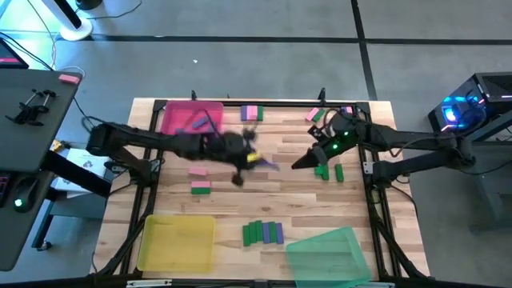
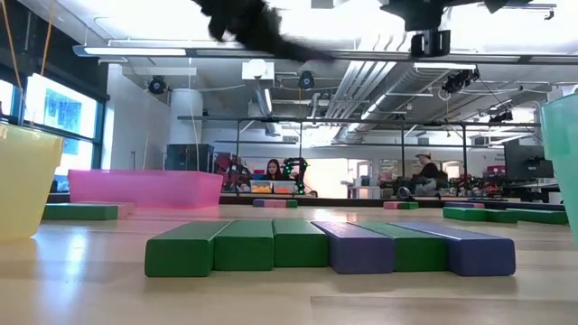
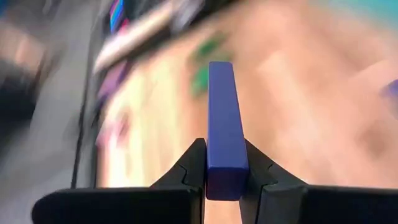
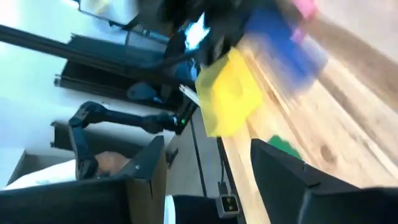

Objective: Sort blocks
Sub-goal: Put the violet block into the pink bin

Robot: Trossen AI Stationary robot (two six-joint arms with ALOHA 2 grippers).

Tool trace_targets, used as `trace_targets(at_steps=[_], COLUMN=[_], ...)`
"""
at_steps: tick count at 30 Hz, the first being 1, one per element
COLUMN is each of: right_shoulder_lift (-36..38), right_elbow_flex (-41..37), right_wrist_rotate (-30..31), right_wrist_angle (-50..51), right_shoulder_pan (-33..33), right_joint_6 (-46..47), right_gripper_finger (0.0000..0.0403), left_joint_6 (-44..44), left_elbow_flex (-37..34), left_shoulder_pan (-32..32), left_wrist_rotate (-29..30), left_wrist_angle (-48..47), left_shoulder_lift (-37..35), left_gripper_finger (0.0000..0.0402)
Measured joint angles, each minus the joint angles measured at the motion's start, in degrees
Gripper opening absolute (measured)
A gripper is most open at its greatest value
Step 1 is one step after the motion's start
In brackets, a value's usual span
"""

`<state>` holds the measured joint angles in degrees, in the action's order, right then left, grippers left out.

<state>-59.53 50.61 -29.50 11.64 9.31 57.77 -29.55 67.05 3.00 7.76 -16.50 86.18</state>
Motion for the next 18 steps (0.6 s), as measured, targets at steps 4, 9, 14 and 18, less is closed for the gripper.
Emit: trace_targets(at_steps=[4, 9, 14, 18], right_shoulder_lift=[1.40, 1.36, 1.36, 1.33], right_elbow_flex=[0.04, 0.04, 0.04, 0.04], right_wrist_rotate=[4.20, 8.22, 11.08, 13.52], right_wrist_angle=[0.90, 3.45, 6.18, 6.78], right_shoulder_pan=[0.99, 0.98, 0.82, 0.82], right_joint_6=[-2.49, -4.73, -5.35, -5.36], right_gripper_finger=[0.0170, 0.0170, 0.0170, 0.0170], left_joint_6=[14.24, 30.75, 42.38, 47.77], left_elbow_flex=[-5.22, -13.08, -15.84, -16.55], left_shoulder_pan=[11.80, 24.26, 31.51, 35.28], left_wrist_rotate=[4.62, 5.46, 7.90, 8.30], left_wrist_angle=[-8.09, -12.06, -20.81, -24.84], left_shoulder_lift=[-7.28, -17.02, -18.95, -15.72], left_gripper_finger=[0.0029, 0.0029, 0.0029, 0.0029])
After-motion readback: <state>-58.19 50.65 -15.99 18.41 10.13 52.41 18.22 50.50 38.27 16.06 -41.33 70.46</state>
